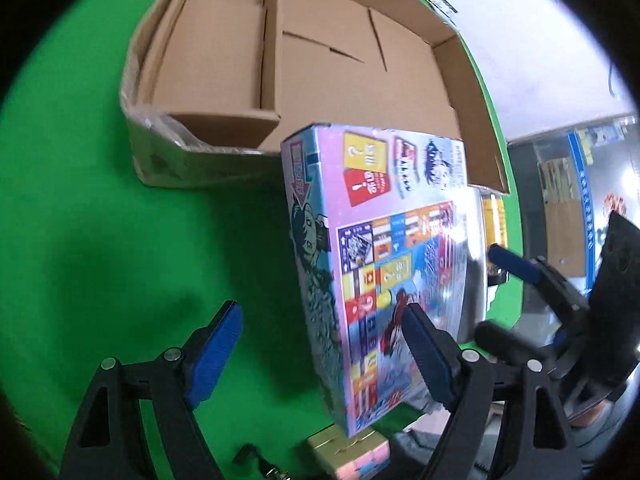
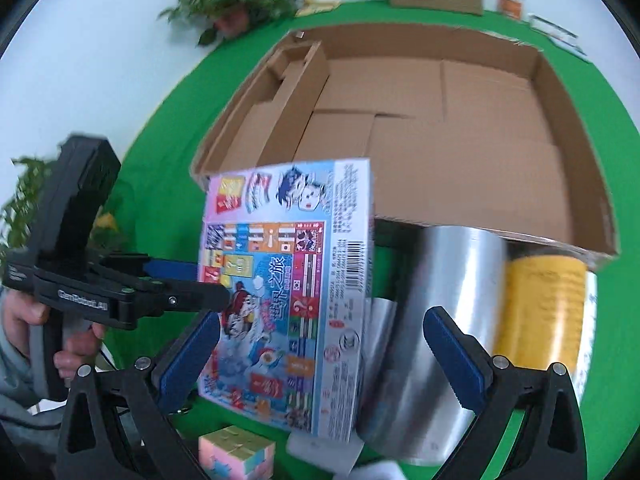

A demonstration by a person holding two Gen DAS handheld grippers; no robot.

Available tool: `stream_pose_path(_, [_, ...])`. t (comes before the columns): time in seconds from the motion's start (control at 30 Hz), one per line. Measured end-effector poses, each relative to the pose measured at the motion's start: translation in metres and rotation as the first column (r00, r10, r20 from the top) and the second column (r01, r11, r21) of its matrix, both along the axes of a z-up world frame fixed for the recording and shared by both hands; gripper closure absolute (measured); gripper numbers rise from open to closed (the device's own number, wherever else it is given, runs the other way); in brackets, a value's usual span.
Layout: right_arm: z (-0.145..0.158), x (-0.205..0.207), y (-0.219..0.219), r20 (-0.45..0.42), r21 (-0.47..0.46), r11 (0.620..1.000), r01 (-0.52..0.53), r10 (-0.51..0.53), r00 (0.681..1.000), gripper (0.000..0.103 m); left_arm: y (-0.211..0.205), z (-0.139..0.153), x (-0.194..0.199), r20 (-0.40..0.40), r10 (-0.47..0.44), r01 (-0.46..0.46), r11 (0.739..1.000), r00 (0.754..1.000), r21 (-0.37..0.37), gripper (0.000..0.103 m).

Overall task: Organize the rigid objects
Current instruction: 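Grasp the colourful board-game box with both tools and lift it, then carry the game box with both tools over the large open box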

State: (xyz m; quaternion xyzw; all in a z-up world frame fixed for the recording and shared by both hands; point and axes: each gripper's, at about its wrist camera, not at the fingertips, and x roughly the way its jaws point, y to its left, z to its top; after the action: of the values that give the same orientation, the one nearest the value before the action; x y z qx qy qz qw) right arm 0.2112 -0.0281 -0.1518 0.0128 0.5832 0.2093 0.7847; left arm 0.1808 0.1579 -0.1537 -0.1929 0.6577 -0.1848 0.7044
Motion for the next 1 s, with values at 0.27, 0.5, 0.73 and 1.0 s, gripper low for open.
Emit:
stream_pose_path(0.27, [-0.039,-0.001,0.028,-0.057,-0.039,0.994,-0.104,0.101,0.993,0.004,-0.006,-0.016,0.010,-0.063,0.085,-0.093,0.985,0.994,-0.146,0.025])
stream_pose_path(0.5, [-0.036,-0.006,0.030,-0.088,-0.033,0.999,-0.035,0.032,0.996,0.006,-0.022,0.008,0.009,-0.013,0.027,-0.027,0.999,1.000,-0.042,0.033])
stream_pose_path(0.73, [0.007,-0.017,0.022,-0.011,-0.013,0.998,0.053,-0.054,0.999,0.008,-0.050,0.073,0.008,0.129,-0.126,0.114,0.989,0.984,0.093,0.035])
stream_pose_path(1.0, [0.080,-0.045,-0.025,0.111,0.013,0.964,0.265,-0.265,0.958,0.008,-0.107,0.143,0.011,0.312,-0.306,0.279,0.952,0.899,0.129,0.035])
